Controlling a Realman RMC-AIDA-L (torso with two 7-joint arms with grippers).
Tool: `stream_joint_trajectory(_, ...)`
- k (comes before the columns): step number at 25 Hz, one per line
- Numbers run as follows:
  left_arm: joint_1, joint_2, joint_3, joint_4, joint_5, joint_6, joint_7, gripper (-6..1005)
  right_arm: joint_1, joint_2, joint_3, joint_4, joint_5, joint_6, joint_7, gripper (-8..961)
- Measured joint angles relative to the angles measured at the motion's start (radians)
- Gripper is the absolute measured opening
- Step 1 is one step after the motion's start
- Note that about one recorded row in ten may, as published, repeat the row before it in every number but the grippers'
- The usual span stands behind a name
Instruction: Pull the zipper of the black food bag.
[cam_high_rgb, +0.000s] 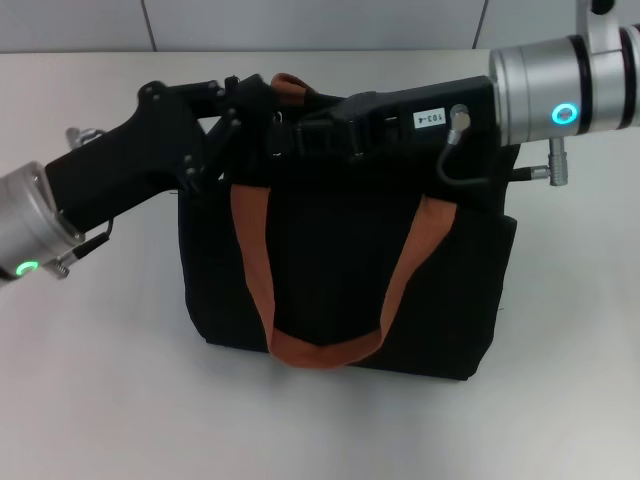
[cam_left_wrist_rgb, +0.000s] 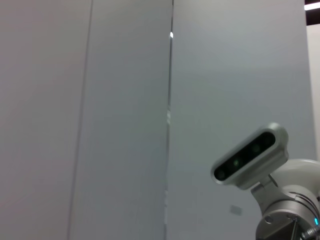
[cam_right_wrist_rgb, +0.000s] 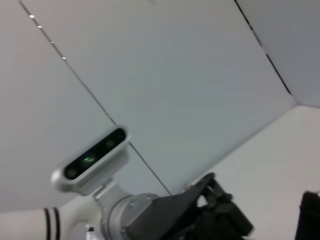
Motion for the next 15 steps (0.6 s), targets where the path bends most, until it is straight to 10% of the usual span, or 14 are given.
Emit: stream_joint_trajectory(15, 0.047, -0.001, -0.001, -0.195, -0.082, -0.033, 0.4, 52, 0.058, 0.0, -0.07, 0.008, -0.05, 0.103, 0.217, -2)
